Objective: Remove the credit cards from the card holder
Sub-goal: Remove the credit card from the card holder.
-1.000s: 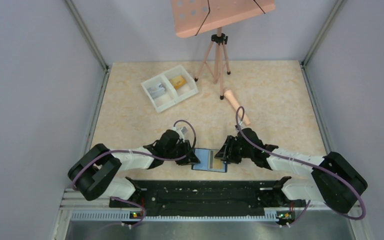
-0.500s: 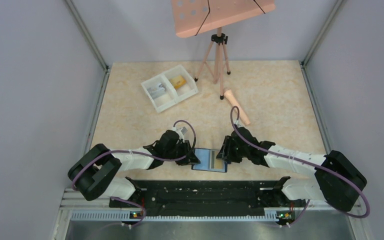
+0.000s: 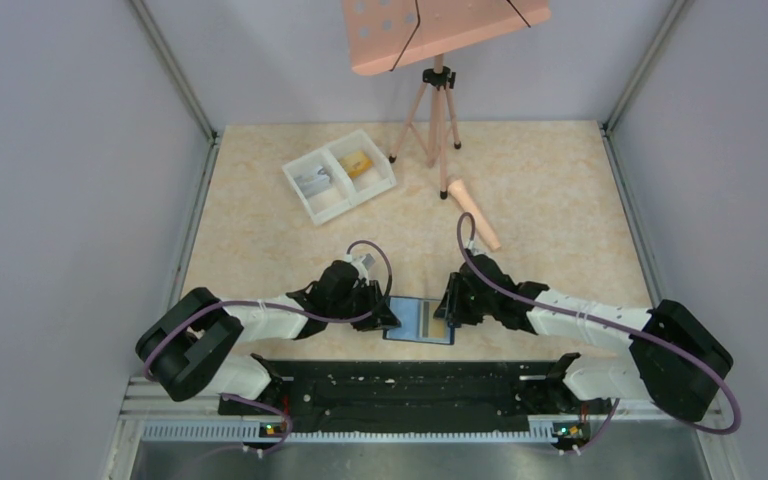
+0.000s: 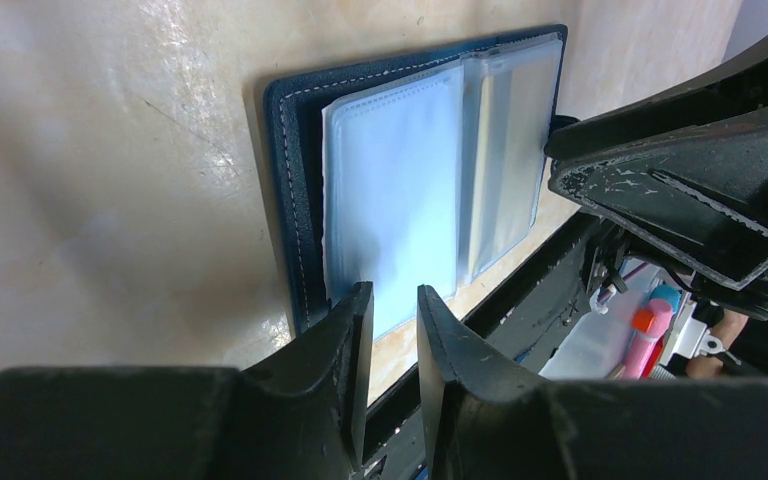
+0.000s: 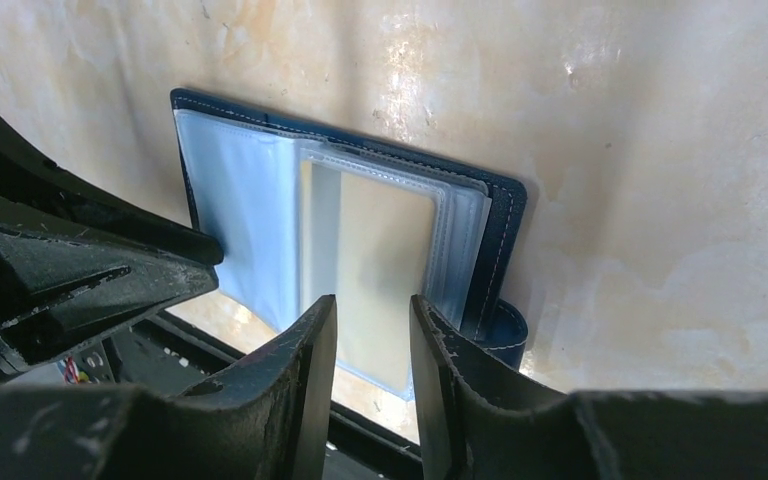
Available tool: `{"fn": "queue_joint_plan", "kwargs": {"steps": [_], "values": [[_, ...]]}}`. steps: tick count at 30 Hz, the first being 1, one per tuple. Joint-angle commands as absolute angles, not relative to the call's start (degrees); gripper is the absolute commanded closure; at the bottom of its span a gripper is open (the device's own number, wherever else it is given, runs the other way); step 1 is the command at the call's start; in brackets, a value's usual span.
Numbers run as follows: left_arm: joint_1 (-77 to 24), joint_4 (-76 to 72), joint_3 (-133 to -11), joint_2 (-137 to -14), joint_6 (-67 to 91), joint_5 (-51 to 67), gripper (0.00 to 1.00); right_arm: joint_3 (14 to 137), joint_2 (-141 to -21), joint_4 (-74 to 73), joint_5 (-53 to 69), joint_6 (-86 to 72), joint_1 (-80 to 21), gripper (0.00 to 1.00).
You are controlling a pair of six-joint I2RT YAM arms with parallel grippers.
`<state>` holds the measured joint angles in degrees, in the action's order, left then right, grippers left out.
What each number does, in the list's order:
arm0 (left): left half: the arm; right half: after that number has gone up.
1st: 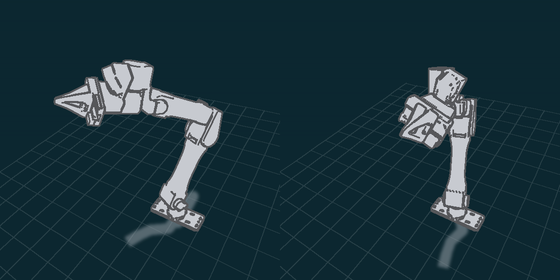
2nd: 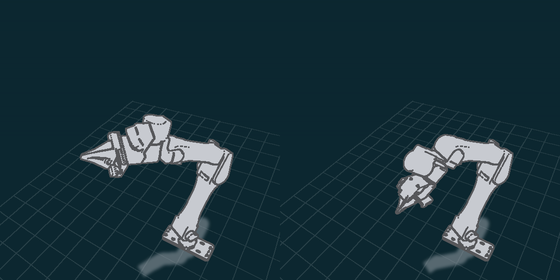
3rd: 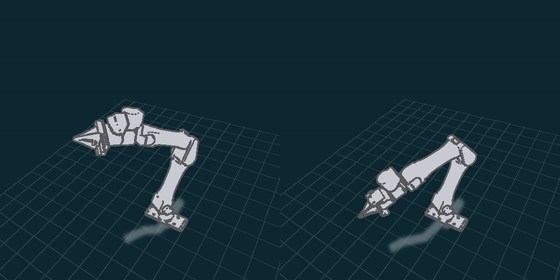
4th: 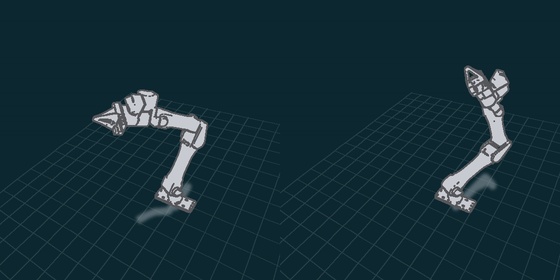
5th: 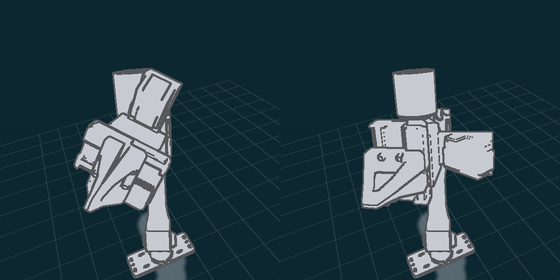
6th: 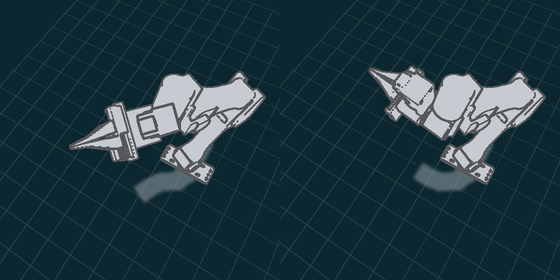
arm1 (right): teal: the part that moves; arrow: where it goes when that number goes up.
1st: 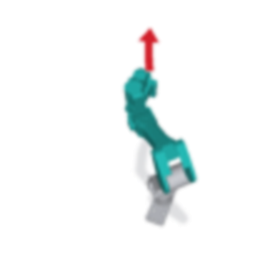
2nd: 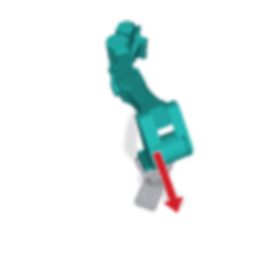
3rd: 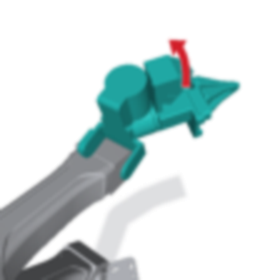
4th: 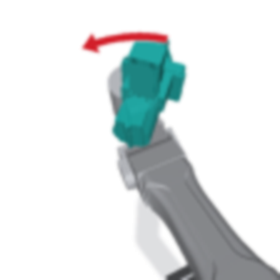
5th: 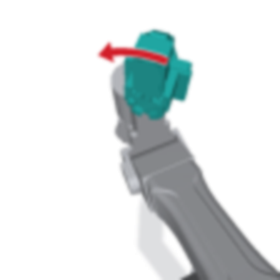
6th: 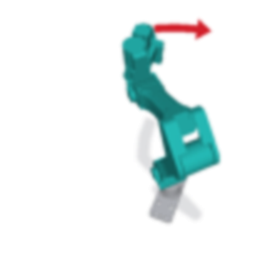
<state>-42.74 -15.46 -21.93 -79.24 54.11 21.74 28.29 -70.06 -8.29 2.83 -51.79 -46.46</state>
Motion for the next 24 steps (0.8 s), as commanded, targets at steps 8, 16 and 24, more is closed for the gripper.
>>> {"fn": "queue_joint_plan", "kwargs": {"steps": [8, 16, 24], "values": [[-43.15, -16.62, -21.05, -78.68, 53.96, 21.16, 0.71, 31.73, -71.68, -10.42, 1.53, -50.7, -47.48, 0.64], [-43.24, -16.52, -21.16, -78.7, 53.88, 21.2, 0.72, 33.61, -73.05, -13.22, 0.26, -49.77, -48.47, 0.63], [-43.24, -16.3, -21.1, -78.49, 53.88, 21.13, 0.71, 35.9, -74.94, -15.38, -2.71, -48.9, -49.88, 0.64]]}}
